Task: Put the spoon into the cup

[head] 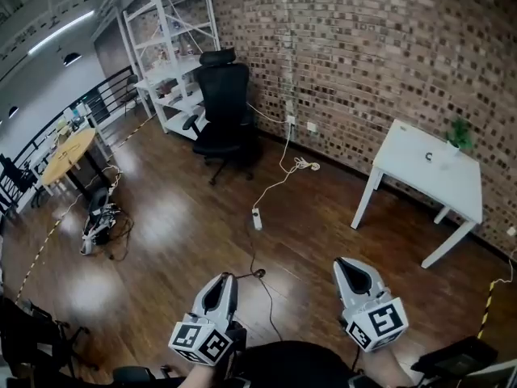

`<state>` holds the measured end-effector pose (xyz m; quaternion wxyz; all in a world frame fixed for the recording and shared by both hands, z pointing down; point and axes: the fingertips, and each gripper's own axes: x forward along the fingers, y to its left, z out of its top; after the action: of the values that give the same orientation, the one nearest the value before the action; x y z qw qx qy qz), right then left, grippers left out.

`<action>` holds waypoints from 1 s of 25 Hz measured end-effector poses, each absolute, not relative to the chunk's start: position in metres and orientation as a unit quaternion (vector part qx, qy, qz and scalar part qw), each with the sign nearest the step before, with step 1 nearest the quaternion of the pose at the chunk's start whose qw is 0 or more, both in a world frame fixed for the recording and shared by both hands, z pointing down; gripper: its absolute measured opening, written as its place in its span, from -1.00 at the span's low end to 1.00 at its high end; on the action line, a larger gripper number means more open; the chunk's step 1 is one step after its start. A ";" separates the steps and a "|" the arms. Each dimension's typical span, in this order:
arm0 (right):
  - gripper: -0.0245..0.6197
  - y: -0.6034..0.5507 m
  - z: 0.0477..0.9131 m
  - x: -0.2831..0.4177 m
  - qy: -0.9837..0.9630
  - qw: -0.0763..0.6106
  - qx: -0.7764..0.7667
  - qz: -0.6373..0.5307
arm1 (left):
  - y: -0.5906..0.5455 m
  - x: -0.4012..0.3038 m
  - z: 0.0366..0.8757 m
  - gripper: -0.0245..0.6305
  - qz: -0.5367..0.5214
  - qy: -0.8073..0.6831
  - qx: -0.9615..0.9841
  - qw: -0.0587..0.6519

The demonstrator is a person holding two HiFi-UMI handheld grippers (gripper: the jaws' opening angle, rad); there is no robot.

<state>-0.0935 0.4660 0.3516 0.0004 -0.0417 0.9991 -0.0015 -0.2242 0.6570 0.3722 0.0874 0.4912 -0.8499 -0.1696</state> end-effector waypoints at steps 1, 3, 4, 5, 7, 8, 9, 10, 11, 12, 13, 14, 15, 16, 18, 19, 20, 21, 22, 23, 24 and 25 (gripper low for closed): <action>-0.88 0.454 0.350 -0.085 0.999 -0.001 -0.041 0.001 | 0.640 -0.219 0.372 -0.82 -0.172 -0.847 0.495 0.086; -0.88 0.430 0.352 -0.066 0.999 -0.007 -0.051 0.000 | 0.605 -0.210 0.375 -0.82 -0.177 -0.836 0.513 0.087; -0.88 0.419 0.354 -0.056 0.998 -0.009 -0.061 -0.003 | 0.588 -0.205 0.374 -0.82 -0.177 -0.828 0.524 0.090; -0.88 0.408 0.356 -0.047 0.997 -0.011 -0.072 -0.008 | 0.571 -0.199 0.370 -0.82 -0.175 -0.821 0.535 0.093; -0.88 0.389 0.357 -0.031 0.995 -0.008 -0.095 -0.014 | 0.545 -0.186 0.361 -0.82 -0.164 -0.811 0.554 0.096; -0.88 0.380 0.356 -0.025 0.994 -0.006 -0.106 -0.014 | 0.533 -0.180 0.358 -0.82 -0.158 -0.806 0.563 0.097; -0.88 0.372 0.355 -0.019 0.993 -0.004 -0.117 -0.010 | 0.523 -0.176 0.357 -0.82 -0.153 -0.801 0.571 0.099; -0.88 0.365 0.353 -0.014 0.992 -0.004 -0.128 -0.002 | 0.514 -0.173 0.358 -0.82 -0.149 -0.796 0.578 0.102; -0.88 0.358 0.351 -0.010 0.991 -0.005 -0.137 0.006 | 0.504 -0.170 0.358 -0.82 -0.147 -0.792 0.583 0.106; -0.88 0.352 0.349 -0.006 0.990 -0.005 -0.143 0.012 | 0.495 -0.168 0.359 -0.82 -0.145 -0.788 0.588 0.109; -0.88 0.347 0.348 -0.002 0.989 -0.005 -0.148 0.014 | 0.485 -0.166 0.359 -0.82 -0.143 -0.784 0.593 0.112; -0.88 0.341 0.347 0.004 0.988 -0.006 -0.152 0.013 | 0.475 -0.164 0.359 -0.82 -0.141 -0.780 0.599 0.114; -0.88 0.335 0.347 0.009 0.987 -0.006 -0.159 0.010 | 0.464 -0.161 0.360 -0.82 -0.139 -0.774 0.606 0.118; -0.88 0.329 0.348 0.015 0.986 -0.007 -0.169 0.010 | 0.454 -0.158 0.361 -0.82 -0.138 -0.768 0.613 0.121; -0.88 0.317 0.350 0.025 0.982 -0.009 -0.190 0.011 | 0.435 -0.153 0.365 -0.82 -0.136 -0.755 0.629 0.128; -0.88 0.310 0.351 0.029 0.980 -0.009 -0.200 0.009 | 0.426 -0.151 0.367 -0.82 -0.136 -0.749 0.635 0.131; -0.88 0.304 0.351 0.033 0.978 -0.009 -0.208 0.007 | 0.416 -0.149 0.368 -0.82 -0.135 -0.743 0.641 0.134; -0.88 0.296 0.351 0.036 0.976 -0.008 -0.217 0.005 | 0.405 -0.148 0.368 -0.82 -0.136 -0.738 0.647 0.136; -0.88 0.289 0.352 0.039 0.974 -0.008 -0.225 0.003 | 0.393 -0.147 0.368 -0.82 -0.138 -0.732 0.653 0.139; -0.88 0.281 0.353 0.042 0.972 -0.009 -0.235 0.001 | 0.382 -0.145 0.368 -0.82 -0.140 -0.725 0.659 0.141; -0.88 0.274 0.355 0.045 0.970 -0.011 -0.244 -0.003 | 0.370 -0.143 0.367 -0.82 -0.142 -0.718 0.666 0.142; -0.88 0.266 0.357 0.047 0.968 -0.010 -0.251 -0.009 | 0.360 -0.142 0.365 -0.82 -0.141 -0.712 0.673 0.141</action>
<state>0.0466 0.2662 0.3568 -0.0102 -0.2515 0.9678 -0.0089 -0.1419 0.3597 0.3653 0.1405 0.6734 -0.7120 -0.1411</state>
